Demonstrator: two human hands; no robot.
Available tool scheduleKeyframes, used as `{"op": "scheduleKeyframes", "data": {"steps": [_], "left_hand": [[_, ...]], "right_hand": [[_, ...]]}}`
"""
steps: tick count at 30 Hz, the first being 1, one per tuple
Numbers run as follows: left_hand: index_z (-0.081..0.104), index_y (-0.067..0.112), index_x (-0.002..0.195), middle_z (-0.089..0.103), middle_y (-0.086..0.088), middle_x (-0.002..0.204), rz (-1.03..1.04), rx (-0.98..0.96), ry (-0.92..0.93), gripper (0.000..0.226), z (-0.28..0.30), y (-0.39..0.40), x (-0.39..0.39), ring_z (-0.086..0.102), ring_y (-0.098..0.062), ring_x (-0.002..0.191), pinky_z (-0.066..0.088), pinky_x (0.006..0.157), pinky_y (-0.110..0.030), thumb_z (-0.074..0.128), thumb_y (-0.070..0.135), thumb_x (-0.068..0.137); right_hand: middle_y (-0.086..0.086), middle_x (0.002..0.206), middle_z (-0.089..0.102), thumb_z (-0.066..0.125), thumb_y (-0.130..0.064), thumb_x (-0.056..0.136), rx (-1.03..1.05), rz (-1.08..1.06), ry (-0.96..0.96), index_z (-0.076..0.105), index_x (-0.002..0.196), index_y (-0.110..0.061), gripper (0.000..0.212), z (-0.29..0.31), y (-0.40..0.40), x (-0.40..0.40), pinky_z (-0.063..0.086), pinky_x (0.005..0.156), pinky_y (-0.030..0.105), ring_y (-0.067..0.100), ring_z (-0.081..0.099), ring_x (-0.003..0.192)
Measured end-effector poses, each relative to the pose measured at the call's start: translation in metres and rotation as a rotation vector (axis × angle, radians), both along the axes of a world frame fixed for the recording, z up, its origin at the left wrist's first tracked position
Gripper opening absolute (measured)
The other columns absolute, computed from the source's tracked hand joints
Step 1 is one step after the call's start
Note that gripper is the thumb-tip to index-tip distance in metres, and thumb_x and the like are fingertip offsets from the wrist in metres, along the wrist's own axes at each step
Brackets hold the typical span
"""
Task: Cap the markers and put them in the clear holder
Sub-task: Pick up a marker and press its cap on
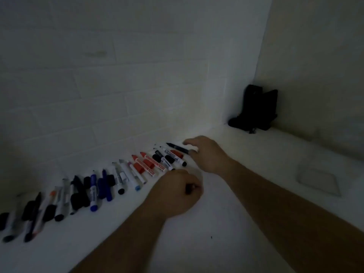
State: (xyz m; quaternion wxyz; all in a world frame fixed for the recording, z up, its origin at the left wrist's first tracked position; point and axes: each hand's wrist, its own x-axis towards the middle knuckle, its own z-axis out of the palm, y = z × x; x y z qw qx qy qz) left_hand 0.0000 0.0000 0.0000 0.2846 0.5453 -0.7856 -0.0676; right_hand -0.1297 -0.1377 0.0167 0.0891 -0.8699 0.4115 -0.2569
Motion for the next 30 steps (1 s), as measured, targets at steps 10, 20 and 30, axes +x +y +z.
{"op": "scheduleKeyframes", "data": {"steps": [10,20,30], "left_hand": [[0.077,0.027,0.091,0.07,0.016,0.083,0.0,0.023,0.05,0.014,-0.001,-0.003,0.001,0.061,-0.001,0.077,0.045,0.071,-0.011,0.064,0.03,0.088],[0.077,0.031,0.089,0.069,0.017,0.082,0.061,0.025,0.006,0.013,0.0,0.0,-0.003,0.062,0.0,0.075,0.05,0.071,-0.022,0.064,0.031,0.087],[0.072,0.033,0.111,0.068,0.009,0.113,0.261,0.204,-0.39,0.026,0.076,-0.097,0.022,0.059,-0.007,0.09,0.048,0.084,-0.023,0.052,0.022,0.097]], "right_hand": [[0.009,0.098,0.068,0.055,-0.015,0.095,0.003,-0.168,0.116,0.062,0.122,-0.012,0.028,-0.017,-0.006,-0.006,0.05,0.073,0.033,0.026,0.064,0.089],[0.001,0.09,0.066,0.038,-0.034,0.106,0.023,-0.147,-0.153,0.055,0.127,-0.022,0.03,-0.023,0.063,-0.077,0.054,0.067,0.042,0.019,0.06,0.073],[-0.003,0.066,0.058,0.041,-0.039,0.105,0.14,-0.146,-0.282,0.06,0.107,-0.028,0.023,-0.015,0.057,-0.092,0.049,0.057,0.042,0.017,0.056,0.058]]}}
